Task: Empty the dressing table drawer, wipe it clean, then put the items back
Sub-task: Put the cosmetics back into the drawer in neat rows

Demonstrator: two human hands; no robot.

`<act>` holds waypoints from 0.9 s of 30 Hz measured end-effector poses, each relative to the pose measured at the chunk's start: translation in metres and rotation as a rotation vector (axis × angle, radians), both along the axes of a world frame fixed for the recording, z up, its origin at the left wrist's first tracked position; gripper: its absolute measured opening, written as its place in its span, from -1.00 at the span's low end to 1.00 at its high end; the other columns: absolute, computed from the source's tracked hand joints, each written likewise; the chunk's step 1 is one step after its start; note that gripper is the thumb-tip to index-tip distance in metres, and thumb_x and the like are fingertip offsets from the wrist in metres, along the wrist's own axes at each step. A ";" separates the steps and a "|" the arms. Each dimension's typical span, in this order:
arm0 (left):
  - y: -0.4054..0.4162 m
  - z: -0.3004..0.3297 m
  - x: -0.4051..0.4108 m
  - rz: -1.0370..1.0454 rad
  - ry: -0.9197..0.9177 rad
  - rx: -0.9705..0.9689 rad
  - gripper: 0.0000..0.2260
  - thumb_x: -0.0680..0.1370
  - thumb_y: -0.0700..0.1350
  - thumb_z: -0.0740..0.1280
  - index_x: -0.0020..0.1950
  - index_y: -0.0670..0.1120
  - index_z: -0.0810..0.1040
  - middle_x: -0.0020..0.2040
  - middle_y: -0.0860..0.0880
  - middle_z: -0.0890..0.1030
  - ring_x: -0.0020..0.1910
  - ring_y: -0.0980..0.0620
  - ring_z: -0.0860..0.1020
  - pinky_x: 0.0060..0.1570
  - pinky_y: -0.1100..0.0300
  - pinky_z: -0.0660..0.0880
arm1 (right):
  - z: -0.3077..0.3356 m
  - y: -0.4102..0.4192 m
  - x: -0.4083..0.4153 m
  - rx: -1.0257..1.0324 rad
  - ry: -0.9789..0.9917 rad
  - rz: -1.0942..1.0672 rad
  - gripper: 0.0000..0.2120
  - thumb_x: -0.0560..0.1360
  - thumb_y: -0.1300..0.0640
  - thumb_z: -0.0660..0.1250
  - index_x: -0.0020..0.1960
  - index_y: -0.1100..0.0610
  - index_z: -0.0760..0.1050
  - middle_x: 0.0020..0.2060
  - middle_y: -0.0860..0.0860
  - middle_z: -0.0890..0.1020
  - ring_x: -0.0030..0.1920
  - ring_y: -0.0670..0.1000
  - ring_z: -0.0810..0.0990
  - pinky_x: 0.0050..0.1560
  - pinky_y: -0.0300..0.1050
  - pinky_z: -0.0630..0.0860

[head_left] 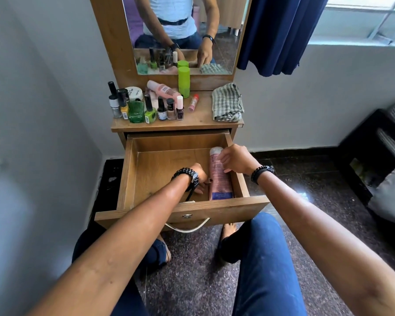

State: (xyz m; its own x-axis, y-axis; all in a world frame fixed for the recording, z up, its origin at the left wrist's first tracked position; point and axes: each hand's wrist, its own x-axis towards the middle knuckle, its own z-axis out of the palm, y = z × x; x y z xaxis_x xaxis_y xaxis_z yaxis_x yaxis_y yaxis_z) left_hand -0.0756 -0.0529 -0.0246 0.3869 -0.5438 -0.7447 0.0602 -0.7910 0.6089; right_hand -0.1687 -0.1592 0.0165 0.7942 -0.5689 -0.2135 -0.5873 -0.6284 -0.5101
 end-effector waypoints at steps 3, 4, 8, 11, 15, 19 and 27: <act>0.006 0.007 0.005 0.018 -0.157 -0.157 -0.88 0.56 -0.26 0.23 -0.07 -0.21 0.56 -0.11 -0.11 0.55 -0.30 0.03 0.54 -0.35 0.19 0.57 | 0.002 0.006 -0.003 0.073 -0.077 -0.020 -0.82 0.34 0.40 0.41 -0.10 0.21 0.62 -0.21 0.07 0.67 -0.05 0.03 0.66 0.03 -0.16 0.59; 0.009 0.011 0.008 0.030 -0.185 -0.215 -0.87 0.56 -0.26 0.23 -0.13 -0.14 0.55 -0.14 -0.08 0.55 -0.33 0.05 0.54 -0.35 0.18 0.57 | 0.003 0.009 -0.003 0.094 -0.099 -0.015 -0.83 0.35 0.40 0.40 -0.09 0.22 0.62 -0.21 0.08 0.68 -0.08 0.02 0.66 0.02 -0.21 0.59; 0.022 0.034 0.030 0.154 -0.283 -0.393 -0.84 0.55 -0.25 0.26 -0.20 -0.05 0.45 -0.15 -0.06 0.54 -0.30 0.04 0.55 -0.15 0.03 0.61 | 0.009 0.026 0.011 0.244 -0.217 0.011 -0.82 0.38 0.34 0.45 -0.02 0.27 0.61 -0.18 0.12 0.68 -0.19 0.00 0.63 -0.06 -0.25 0.61; 0.031 0.055 0.051 0.229 -0.439 -0.488 -0.93 0.54 -0.27 0.28 -0.08 -0.11 0.46 -0.14 -0.09 0.54 -0.30 0.02 0.54 -0.15 -0.02 0.60 | 0.020 0.035 0.033 0.343 -0.325 0.015 -0.82 0.40 0.33 0.45 0.00 0.26 0.59 -0.21 0.09 0.65 -0.21 0.03 0.64 -0.07 -0.12 0.64; 0.041 0.084 0.081 0.303 -0.803 -0.538 -0.91 0.51 -0.26 0.30 -0.04 -0.12 0.54 -0.07 -0.11 0.60 -0.15 -0.05 0.57 -0.18 0.11 0.54 | 0.038 0.037 0.072 0.351 -0.488 -0.061 -0.83 0.43 0.32 0.42 0.01 0.26 0.56 -0.19 0.11 0.64 -0.27 -0.04 0.61 -0.25 -0.27 0.63; 0.038 0.107 0.102 0.178 -1.346 -0.391 -0.79 0.48 -0.13 0.35 0.12 -0.06 0.55 0.12 -0.12 0.49 0.12 -0.13 0.43 0.05 0.07 0.42 | 0.055 0.028 0.107 0.164 -0.568 -0.137 -0.80 0.42 0.25 0.42 0.04 0.15 0.56 -0.12 0.06 0.64 -0.13 0.04 0.64 -0.12 -0.10 0.60; 0.015 0.116 0.123 -0.164 -1.641 -0.204 -0.64 0.50 -0.10 0.34 0.28 0.14 0.45 0.49 -0.14 0.16 0.50 -0.19 0.02 0.38 -0.26 -0.22 | 0.062 0.017 0.140 -0.120 -0.533 -0.074 -0.68 0.49 0.17 0.31 0.25 0.12 0.51 0.08 0.17 0.57 0.09 0.14 0.55 0.17 -0.03 0.43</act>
